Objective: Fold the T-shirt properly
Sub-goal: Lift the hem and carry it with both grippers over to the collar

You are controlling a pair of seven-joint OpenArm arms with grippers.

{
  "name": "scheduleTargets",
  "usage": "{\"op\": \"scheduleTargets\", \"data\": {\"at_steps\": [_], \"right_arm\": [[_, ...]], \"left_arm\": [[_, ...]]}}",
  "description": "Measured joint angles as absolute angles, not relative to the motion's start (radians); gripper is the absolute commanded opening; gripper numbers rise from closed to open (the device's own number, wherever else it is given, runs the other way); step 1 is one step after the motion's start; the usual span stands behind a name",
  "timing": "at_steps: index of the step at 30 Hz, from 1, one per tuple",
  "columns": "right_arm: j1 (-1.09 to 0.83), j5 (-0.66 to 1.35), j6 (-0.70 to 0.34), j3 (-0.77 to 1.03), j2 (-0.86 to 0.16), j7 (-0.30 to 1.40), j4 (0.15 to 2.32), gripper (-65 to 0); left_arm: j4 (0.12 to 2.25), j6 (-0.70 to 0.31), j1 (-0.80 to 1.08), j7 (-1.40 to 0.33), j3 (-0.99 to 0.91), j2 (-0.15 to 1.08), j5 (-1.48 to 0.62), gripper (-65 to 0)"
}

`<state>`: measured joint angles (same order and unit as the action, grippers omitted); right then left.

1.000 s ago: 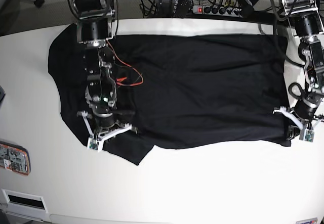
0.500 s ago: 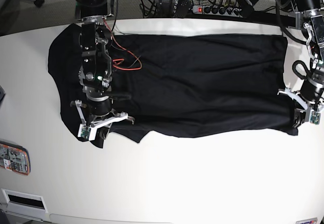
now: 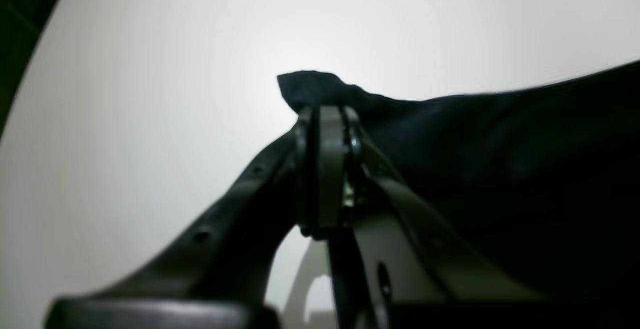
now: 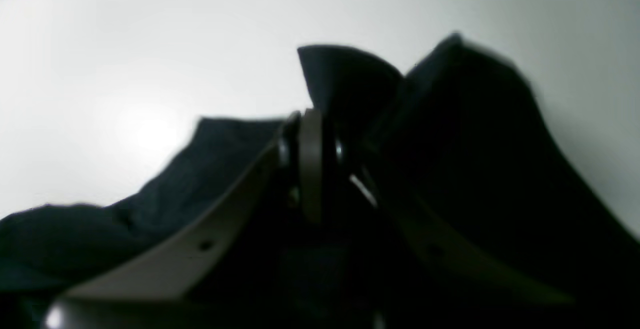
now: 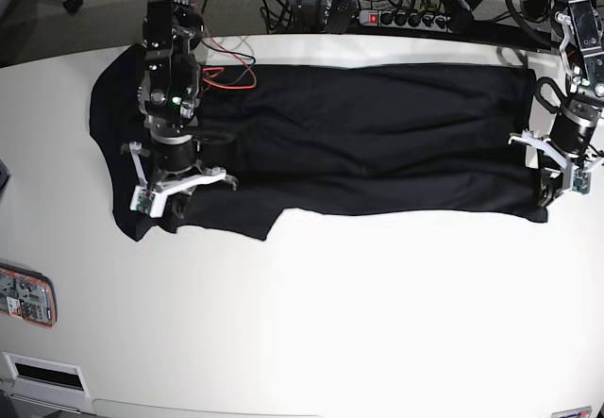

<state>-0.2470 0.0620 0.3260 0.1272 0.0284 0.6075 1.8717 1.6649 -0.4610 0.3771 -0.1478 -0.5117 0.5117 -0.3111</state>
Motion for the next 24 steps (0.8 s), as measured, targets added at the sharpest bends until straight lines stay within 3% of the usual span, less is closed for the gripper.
{"op": "scheduleTargets", "data": {"at_steps": [13,24], "right_arm": [[-0.283,0.064,0.315,0.271,0.031,0.609,1.897,-65.0],[-0.399,0.068,0.316,0.273,0.031,0.618,1.916,-65.0]], "left_arm": [[1.648,-0.465,0.394,-0.13,-0.511,0.542,-0.313,-65.0],[1.644,-0.466,0.438,-0.129,-0.511,0.519,-0.315,-65.0]]}}
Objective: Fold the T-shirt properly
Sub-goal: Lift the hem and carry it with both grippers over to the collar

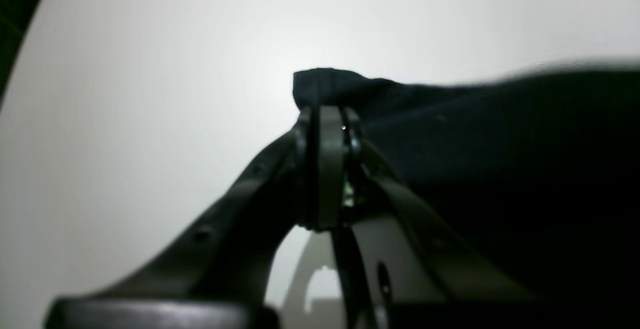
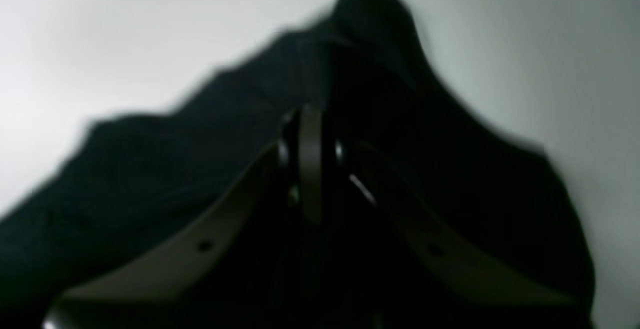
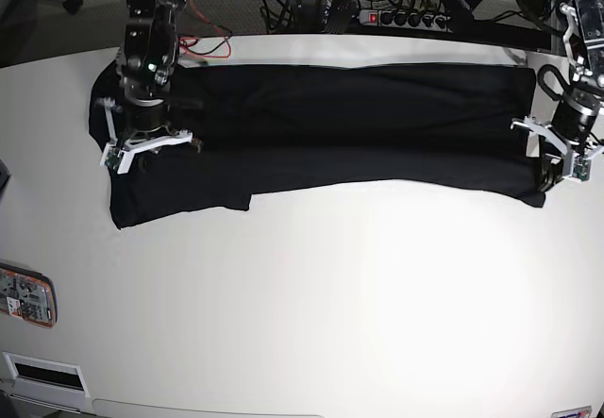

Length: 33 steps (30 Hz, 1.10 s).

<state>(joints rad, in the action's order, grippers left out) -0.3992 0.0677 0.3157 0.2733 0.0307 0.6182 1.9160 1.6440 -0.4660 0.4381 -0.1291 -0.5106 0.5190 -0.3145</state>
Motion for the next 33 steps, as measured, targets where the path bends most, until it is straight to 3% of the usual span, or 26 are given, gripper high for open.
{"op": "scheduleTargets", "data": {"at_steps": [10,18,25,33], "right_arm": [[-0.447,0.061,0.32,0.273,0.031,0.606,1.934,-65.0],[-0.452,-0.142,0.314,0.292,0.034,0.548,1.934,-65.0],[-0.451,-0.223,0.315,0.291,0.035,0.515,1.934,-65.0],[-0.466,-0.23,0.308,0.291,0.036,0.518,1.933,-65.0]], "left_arm": [[1.645,-0.466,0.479,-0.119,-0.512,0.524,-0.318,-65.0],[1.626,-0.446,0.572,-0.115,-0.448,0.464,-0.312,-65.0],[1.473,-0.478,0.525,-0.102,-0.395,0.474,-0.325,-65.0],[1.456,-0.467,0.513,-0.098,-0.395,0.483,-0.321,-65.0]]}}
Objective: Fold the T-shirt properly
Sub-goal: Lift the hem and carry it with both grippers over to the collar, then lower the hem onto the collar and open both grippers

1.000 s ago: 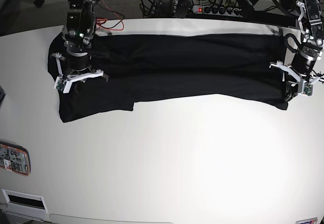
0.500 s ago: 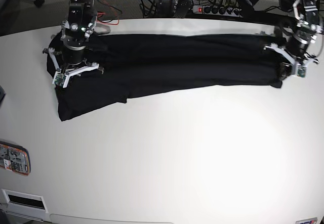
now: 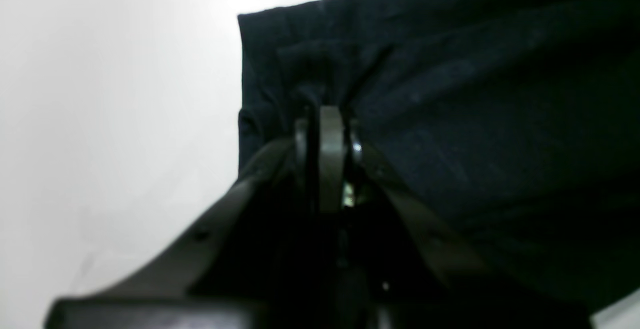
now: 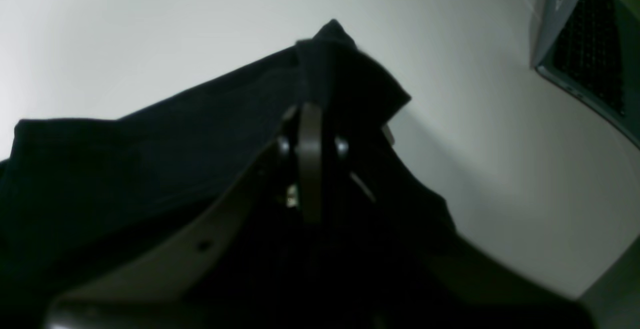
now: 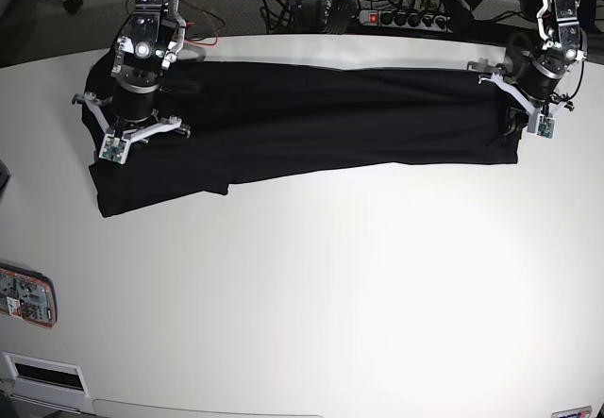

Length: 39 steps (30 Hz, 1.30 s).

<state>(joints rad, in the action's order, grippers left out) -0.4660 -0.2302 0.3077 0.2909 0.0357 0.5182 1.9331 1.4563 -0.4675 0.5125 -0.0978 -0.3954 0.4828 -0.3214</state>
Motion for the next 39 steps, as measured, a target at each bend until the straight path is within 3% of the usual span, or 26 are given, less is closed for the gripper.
{"op": "scheduleTargets", "data": {"at_steps": [4,5,8,11,13,17,23,28,31,35,39], "right_arm": [[-0.467,-0.236,0.313,0.292,0.034,0.609,1.905,-65.0],[-0.464,-0.235,0.313,0.292,0.033,0.65,1.887,-62.0],[-0.463,-0.237,0.315,0.289,0.034,0.718,1.839,-44.5],[-0.47,-0.237,0.315,0.289,0.033,0.735,1.829,-36.9],[-0.468,-0.237,0.315,0.292,0.033,0.728,1.829,-38.8],[-0.469,-0.234,0.308,0.347,0.035,0.729,1.831,-41.5],[-0.471,-0.241,0.315,0.387,0.031,0.726,1.84,-38.3],[-0.468,-0.242,0.318,0.377,0.03,0.709,1.925,-36.7],[-0.479,-0.241,0.319,0.377,0.031,0.625,1.928,-36.9],[-0.53,-0.241,0.315,0.373,0.033,0.522,1.927,-38.9],[-0.517,-0.241,0.262,0.349,0.03,0.492,1.927,-41.7]], "left_arm": [[1.456,-0.469,0.51,-0.102,-0.395,0.492,-0.322,-65.0],[1.456,-0.471,0.511,-0.105,-0.395,0.495,-0.322,-65.0],[1.456,-0.47,0.511,-0.105,-0.395,0.497,-0.321,-65.0],[1.456,-0.466,0.514,-0.109,-0.395,0.513,-0.317,-57.3],[1.456,-0.464,0.514,-0.11,-0.395,0.521,-0.316,-56.5],[1.456,-0.474,0.516,-0.114,-0.43,0.54,-0.314,-64.1],[1.456,-0.452,0.516,-0.12,-0.504,0.548,-0.313,-65.0],[1.465,-0.461,0.522,-0.126,-0.508,0.569,-0.31,-56.9],[1.547,-0.457,0.545,-0.136,-0.548,0.57,-0.313,-57.1],[1.76,-0.451,0.618,-0.128,-0.638,0.525,-0.348,-63.9],[1.91,-0.478,0.659,-0.245,-0.602,0.471,-0.437,-65.0]]}}
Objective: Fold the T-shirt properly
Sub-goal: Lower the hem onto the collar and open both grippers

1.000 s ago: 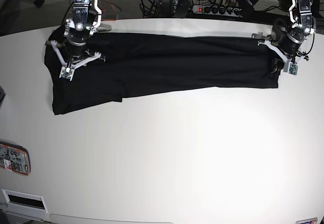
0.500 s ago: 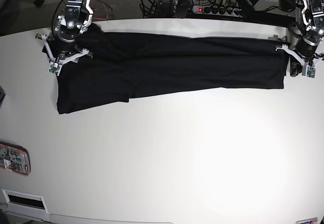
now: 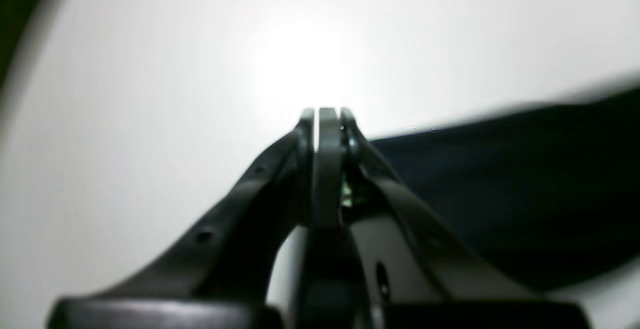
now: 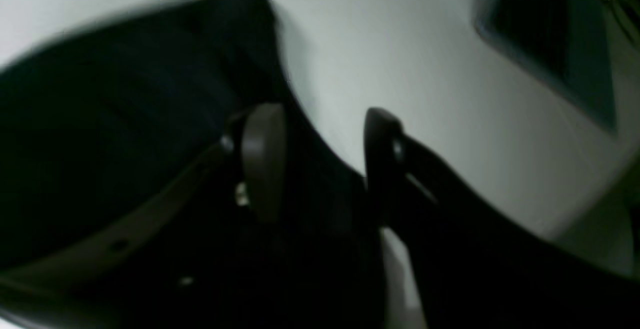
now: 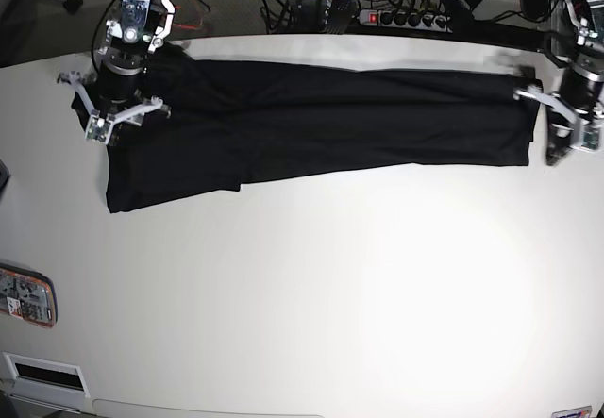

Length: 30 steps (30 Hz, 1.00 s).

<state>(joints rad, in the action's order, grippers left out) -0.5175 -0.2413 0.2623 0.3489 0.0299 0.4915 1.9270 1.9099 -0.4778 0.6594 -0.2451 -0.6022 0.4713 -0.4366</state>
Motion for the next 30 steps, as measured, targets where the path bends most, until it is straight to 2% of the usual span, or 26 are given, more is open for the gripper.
{"op": "scheduleTargets", "data": {"at_steps": [4,11,15,18,23,26,30], "right_arm": [[-0.519,-0.24,0.256,0.277,0.032,0.493,1.927,-41.6],[-0.471,-0.234,0.258,0.183,0.03,0.506,1.861,-41.6],[-0.383,-0.236,0.25,0.177,0.031,0.473,1.768,-41.6],[-0.401,-0.238,0.257,0.179,0.03,0.491,1.7,-41.7],[-0.391,-0.242,0.266,0.177,0.03,0.492,1.639,-41.7],[-0.339,-0.255,0.221,0.176,0.01,0.499,1.596,-41.7],[-0.158,-0.238,0.165,0.179,-0.008,0.675,1.535,-41.7]], "left_arm": [[1.891,-0.458,0.582,-0.431,-0.512,0.46,-0.468,-65.0],[1.711,-0.452,0.517,-0.469,-0.413,0.41,-0.458,-65.0],[1.54,-0.467,0.426,-0.417,-0.387,0.41,-0.474,-65.0],[1.415,-0.477,0.369,-0.314,-0.389,0.412,-0.503,-65.0],[1.327,-0.49,0.31,-0.265,-0.369,0.42,-0.522,-65.0],[1.277,-0.488,0.265,-0.247,-0.305,0.459,-0.505,-65.0],[1.185,-0.495,0.158,-0.222,-0.269,0.458,-0.456,-65.0]]}}
